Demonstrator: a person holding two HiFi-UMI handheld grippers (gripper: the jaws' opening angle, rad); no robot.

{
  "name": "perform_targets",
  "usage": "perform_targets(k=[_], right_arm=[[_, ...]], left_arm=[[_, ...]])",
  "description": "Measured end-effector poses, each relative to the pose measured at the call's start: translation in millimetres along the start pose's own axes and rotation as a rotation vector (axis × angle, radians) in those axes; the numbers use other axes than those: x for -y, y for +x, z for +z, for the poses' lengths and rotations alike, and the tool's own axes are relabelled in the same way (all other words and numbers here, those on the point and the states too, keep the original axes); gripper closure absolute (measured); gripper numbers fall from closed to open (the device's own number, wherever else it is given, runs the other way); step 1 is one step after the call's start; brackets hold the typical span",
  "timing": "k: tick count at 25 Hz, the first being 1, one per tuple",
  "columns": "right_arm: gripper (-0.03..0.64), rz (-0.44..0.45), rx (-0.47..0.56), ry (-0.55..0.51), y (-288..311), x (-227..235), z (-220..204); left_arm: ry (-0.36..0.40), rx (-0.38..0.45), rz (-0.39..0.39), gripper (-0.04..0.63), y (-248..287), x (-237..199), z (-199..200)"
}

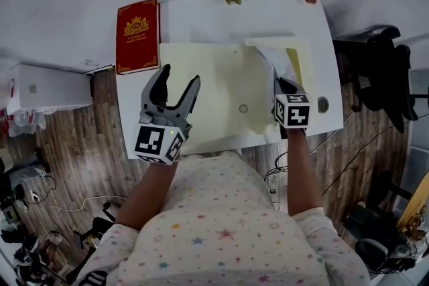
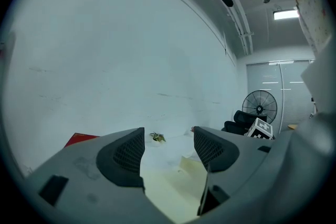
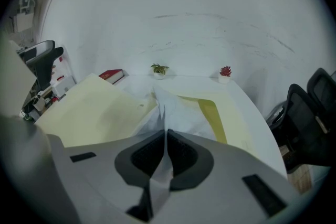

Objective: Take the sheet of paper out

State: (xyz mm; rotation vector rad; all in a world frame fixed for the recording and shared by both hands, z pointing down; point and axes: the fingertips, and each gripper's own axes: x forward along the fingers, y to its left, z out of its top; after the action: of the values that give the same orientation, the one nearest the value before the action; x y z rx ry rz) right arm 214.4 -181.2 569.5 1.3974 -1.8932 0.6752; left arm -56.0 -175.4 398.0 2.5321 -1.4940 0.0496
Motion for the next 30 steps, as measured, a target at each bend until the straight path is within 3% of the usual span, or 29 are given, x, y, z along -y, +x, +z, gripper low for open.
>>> perform_targets(k=[30], right_arm=[[0.603, -0.014, 0.081, 0.012, -20.9, 2.2, 10.5]], left_arm=[[0.006, 0.059, 0.013, 0.319, -12.2, -9.7, 24.4]])
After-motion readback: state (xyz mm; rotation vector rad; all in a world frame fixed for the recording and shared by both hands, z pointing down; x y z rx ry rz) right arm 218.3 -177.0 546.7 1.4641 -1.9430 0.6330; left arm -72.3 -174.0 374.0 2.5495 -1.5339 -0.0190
